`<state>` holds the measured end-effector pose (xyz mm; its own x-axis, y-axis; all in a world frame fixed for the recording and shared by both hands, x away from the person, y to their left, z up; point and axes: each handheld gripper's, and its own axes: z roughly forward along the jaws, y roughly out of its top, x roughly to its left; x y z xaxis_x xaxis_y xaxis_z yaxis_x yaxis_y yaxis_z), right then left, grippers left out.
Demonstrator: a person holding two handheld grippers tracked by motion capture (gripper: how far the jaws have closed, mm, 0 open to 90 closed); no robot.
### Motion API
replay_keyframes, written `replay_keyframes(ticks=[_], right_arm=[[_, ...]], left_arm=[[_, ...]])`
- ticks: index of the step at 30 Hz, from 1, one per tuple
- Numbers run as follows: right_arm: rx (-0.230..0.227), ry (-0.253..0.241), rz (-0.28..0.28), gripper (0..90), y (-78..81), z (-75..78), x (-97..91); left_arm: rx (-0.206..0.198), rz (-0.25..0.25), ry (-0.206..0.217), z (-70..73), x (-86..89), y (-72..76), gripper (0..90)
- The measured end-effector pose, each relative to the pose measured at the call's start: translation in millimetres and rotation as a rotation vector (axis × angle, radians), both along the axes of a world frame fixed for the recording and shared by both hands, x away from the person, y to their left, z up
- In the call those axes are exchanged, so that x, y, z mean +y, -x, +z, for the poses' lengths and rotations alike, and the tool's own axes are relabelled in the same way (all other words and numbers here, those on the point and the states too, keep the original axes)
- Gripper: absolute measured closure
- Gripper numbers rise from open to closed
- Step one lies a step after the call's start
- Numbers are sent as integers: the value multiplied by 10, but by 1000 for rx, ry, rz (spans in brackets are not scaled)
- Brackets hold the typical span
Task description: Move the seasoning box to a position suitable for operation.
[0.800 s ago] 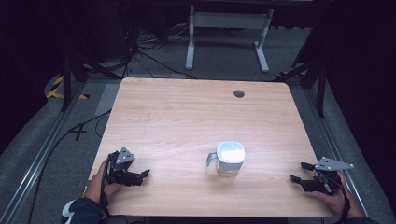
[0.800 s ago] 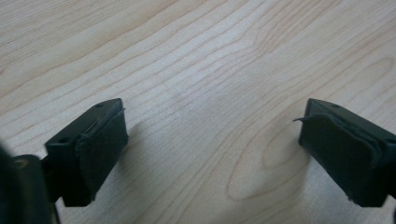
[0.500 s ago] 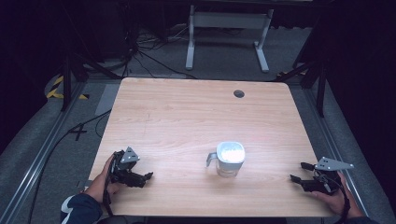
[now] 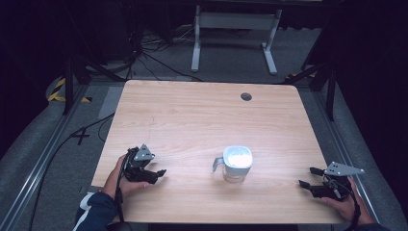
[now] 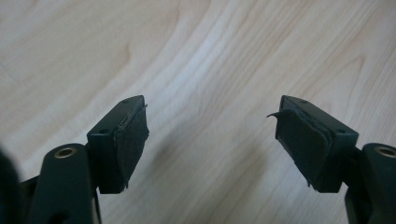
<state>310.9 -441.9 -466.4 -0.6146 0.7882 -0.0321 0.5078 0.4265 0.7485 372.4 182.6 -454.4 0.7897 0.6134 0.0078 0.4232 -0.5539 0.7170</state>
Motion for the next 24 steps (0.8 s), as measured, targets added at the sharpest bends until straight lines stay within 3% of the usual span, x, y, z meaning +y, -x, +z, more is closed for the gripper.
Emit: replay_keyframes(ticks=[2,4,6,10,13,19,24], right_arm=[[0,0,0,253,0,0,0],[0,0,0,253,0,0,0],[0,0,0,253,0,0,0],[0,0,0,253,0,0,0],[0,0,0,253,0,0,0],[0,0,0,253,0,0,0],[0,0,0,253,0,0,0]], left_arm=[[-14,-4,43,92,-43,-17,313],[-31,-38,97,213,-138,-43,401],[-57,-70,124,321,-267,-64,462],[-90,-115,151,464,-505,-74,593],[-140,-183,128,567,-701,-45,676],[-167,-295,157,719,-1068,-14,770],[-168,-343,177,781,-1293,-24,828]])
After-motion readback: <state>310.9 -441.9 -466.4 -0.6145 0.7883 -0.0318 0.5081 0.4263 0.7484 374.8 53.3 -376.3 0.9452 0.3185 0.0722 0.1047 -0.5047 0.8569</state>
